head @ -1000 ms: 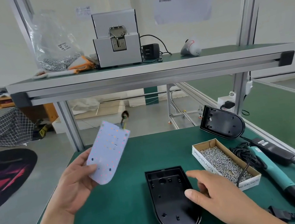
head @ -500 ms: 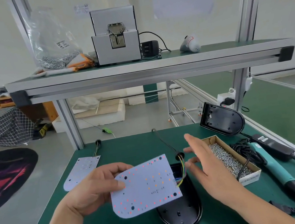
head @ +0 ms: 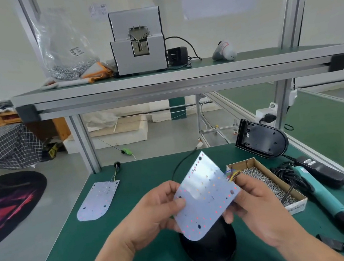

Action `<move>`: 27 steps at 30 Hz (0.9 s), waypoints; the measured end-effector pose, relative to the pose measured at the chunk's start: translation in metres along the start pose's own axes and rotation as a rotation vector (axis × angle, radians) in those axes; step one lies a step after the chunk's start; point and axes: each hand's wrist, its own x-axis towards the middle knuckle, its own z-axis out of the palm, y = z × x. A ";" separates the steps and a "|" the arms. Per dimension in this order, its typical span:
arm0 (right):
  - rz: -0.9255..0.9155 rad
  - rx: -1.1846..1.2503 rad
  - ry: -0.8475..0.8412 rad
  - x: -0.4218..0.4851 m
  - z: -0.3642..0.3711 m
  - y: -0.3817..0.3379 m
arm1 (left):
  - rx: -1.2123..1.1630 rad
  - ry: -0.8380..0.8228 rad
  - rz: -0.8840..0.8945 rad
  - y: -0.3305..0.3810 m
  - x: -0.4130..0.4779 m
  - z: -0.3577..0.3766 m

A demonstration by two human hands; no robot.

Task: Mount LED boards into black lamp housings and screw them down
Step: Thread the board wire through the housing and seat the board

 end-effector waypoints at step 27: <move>0.247 -1.786 -0.287 0.158 -0.028 0.057 | -0.840 0.410 -0.183 -0.001 0.003 -0.051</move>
